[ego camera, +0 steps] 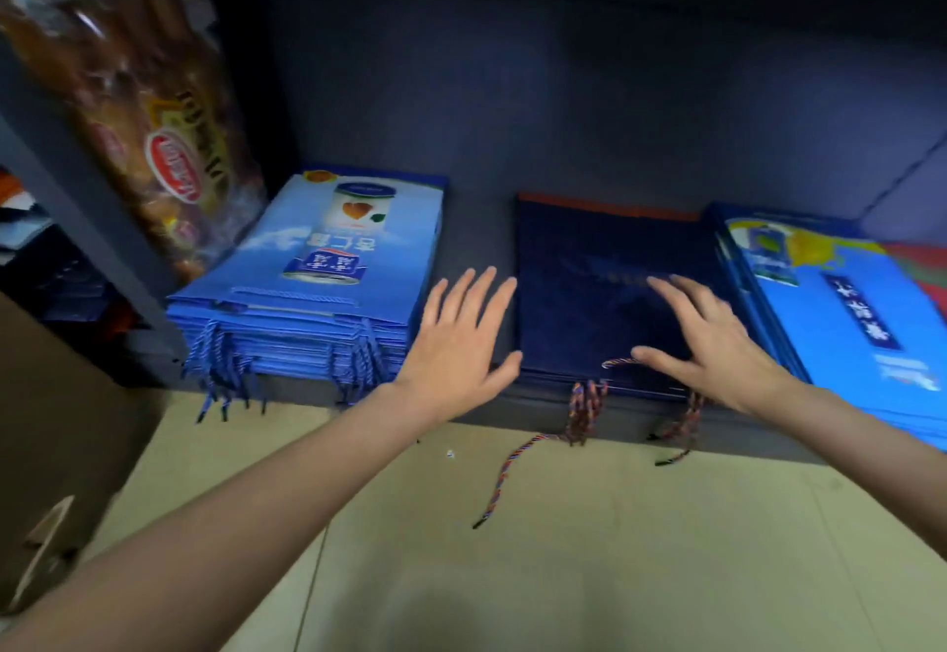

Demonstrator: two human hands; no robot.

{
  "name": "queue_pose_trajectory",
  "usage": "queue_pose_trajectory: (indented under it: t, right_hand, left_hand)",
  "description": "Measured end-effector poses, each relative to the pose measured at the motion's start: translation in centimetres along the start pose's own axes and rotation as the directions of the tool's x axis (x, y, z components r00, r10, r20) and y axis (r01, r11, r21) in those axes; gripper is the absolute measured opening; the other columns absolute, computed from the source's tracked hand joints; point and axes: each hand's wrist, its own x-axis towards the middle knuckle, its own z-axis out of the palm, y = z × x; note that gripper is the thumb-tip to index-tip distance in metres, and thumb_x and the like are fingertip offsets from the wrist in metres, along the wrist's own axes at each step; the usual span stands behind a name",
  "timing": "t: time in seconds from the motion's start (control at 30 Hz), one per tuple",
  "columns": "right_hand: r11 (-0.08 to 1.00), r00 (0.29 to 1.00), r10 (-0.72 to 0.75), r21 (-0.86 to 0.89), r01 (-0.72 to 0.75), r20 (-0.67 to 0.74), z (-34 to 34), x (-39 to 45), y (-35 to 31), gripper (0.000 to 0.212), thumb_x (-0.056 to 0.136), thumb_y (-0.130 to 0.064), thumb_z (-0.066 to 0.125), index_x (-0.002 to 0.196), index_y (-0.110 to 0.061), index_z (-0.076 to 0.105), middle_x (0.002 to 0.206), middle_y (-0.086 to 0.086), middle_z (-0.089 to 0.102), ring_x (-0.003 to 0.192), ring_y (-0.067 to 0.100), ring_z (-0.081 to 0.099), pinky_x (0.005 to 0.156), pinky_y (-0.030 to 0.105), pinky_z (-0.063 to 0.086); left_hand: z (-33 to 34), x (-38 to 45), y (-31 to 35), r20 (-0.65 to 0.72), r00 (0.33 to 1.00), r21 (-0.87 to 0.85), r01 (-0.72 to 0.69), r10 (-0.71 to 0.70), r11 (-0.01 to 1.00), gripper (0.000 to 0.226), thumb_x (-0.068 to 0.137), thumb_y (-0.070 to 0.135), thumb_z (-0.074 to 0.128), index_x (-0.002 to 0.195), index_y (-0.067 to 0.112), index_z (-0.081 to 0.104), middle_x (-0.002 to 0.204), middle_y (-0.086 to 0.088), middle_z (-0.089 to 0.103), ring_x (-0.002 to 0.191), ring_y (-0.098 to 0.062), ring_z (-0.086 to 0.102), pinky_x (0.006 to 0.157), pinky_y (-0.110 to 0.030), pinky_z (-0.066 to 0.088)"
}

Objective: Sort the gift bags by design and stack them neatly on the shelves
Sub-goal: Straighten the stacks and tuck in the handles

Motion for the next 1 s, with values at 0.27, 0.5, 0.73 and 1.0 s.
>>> queue_pose_trajectory:
  t: [0.27, 0.5, 0.73, 1.0]
  right_hand:
    - [0.916, 0.836, 0.377, -0.027, -0.400, 0.400, 1.4, -1.1, 6.4, 0.121, 0.061, -0.046, 0.082, 0.148, -0.031, 0.000, 0.152, 0.023, -0.006, 0.141, 0.039, 0.004, 0.115, 0.043, 0.019]
    - [0.893, 0.805, 0.450, -0.187, -0.409, 0.386, 0.6, 1.0, 5.8, 0.121, 0.063, -0.038, 0.083, 0.148, -0.025, -0.001, 0.135, 0.026, 0.030, 0.127, 0.041, 0.029, 0.102, 0.041, 0.034]
    - [0.895, 0.824, 0.439, -0.096, -0.435, 0.358, 0.9, 0.8, 5.6, 0.119, 0.061, -0.032, 0.086, 0.148, -0.028, 0.003, 0.137, 0.027, 0.024, 0.128, 0.046, 0.028, 0.104, 0.048, 0.033]
    - [0.881, 0.850, 0.423, 0.074, -0.466, 0.315, 1.4, 0.1, 6.3, 0.122, 0.051, -0.035, 0.090, 0.146, -0.032, 0.013, 0.133, 0.023, 0.037, 0.126, 0.041, 0.031, 0.105, 0.047, 0.035]
  left_hand:
    - [2.2, 3.5, 4.7, 0.435, 0.896, -0.132, 0.164, -0.092, 0.978, 0.093, 0.083, 0.040, 0.067, 0.149, 0.016, 0.007, 0.155, -0.015, 0.000, 0.139, -0.032, 0.021, 0.110, -0.039, 0.029]
    - [2.2, 5.6, 4.6, 0.487, 0.853, -0.109, 0.269, -0.185, 0.957, 0.092, 0.076, 0.032, 0.076, 0.148, 0.016, 0.021, 0.135, -0.016, 0.043, 0.121, -0.034, 0.047, 0.100, -0.037, 0.039]
    - [3.0, 5.0, 5.3, 0.492, 0.841, -0.072, 0.297, -0.225, 0.952, 0.097, 0.080, 0.028, 0.072, 0.150, 0.012, 0.007, 0.136, -0.021, 0.032, 0.126, -0.034, 0.037, 0.103, -0.035, 0.035]
    - [2.8, 4.5, 5.4, 0.481, 0.849, -0.054, 0.276, -0.217, 0.959, 0.086, 0.089, 0.023, 0.063, 0.149, 0.008, 0.004, 0.136, -0.021, 0.035, 0.125, -0.033, 0.040, 0.102, -0.036, 0.035]
